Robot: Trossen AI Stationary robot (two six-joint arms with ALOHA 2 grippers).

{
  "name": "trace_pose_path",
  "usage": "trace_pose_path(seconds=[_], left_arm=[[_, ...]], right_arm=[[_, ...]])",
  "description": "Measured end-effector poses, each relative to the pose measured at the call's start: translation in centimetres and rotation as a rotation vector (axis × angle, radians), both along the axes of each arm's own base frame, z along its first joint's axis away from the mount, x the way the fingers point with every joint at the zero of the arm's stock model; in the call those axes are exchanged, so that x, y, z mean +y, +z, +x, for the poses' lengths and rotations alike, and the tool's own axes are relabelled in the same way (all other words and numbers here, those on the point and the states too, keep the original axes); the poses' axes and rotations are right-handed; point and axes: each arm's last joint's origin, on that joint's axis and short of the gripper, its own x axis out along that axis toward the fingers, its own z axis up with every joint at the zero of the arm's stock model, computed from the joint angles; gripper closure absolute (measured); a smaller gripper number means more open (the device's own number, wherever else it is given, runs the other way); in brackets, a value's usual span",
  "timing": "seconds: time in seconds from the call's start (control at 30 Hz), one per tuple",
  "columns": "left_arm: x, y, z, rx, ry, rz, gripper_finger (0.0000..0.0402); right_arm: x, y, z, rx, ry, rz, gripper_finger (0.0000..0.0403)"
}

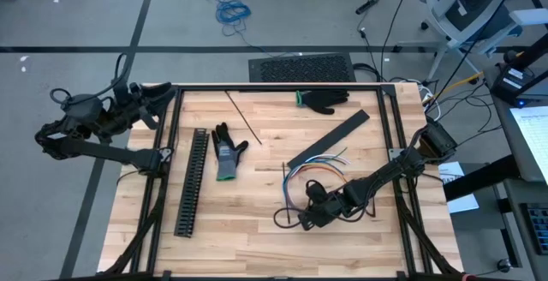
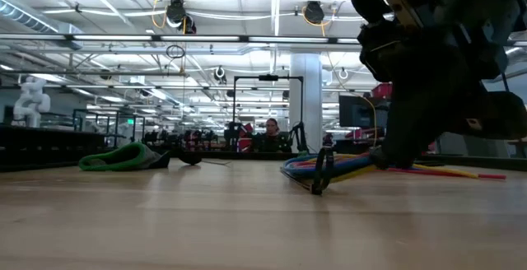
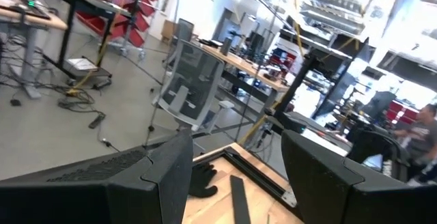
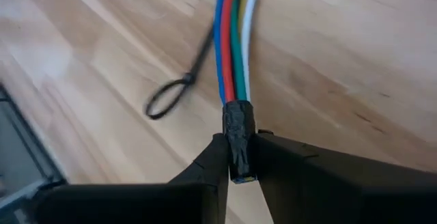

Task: Ziptie cables
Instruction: Wrap the cable wires with the black zip tie

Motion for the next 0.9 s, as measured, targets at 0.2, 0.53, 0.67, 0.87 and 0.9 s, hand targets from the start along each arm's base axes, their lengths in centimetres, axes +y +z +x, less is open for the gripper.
trace_pose_path(seconds=[0.2,0.53,0.67,0.87,0.9], left_arm=[[-0.1,0.0,0.1,-0.002,-0.038,-0.002,0.0185],[-0.1,-0.3,0.1,0.028,-0.037,0.0,0.0185],[-0.1,-1.8,0.8,0.194,-0.032,0.012,0.0185],[-0.9,-6.0,5.1,0.385,-0.185,-0.003,0.0185],[-1.1,-6.8,6.2,0.386,-0.261,-0.017,0.0185]], right_arm=[[-0.2,-0.5,-0.9,0.088,0.054,-0.076,0.0295],[-0.4,-0.2,-1.2,0.05,-0.044,-0.148,0.0186],[-1.3,2.1,-0.5,-0.15,-0.217,-0.234,0.0173],[-4.7,5.5,-0.5,-0.254,-0.303,-0.411,0.0181],[-5.2,6.0,-0.6,-0.254,-0.297,-0.432,0.0183]])
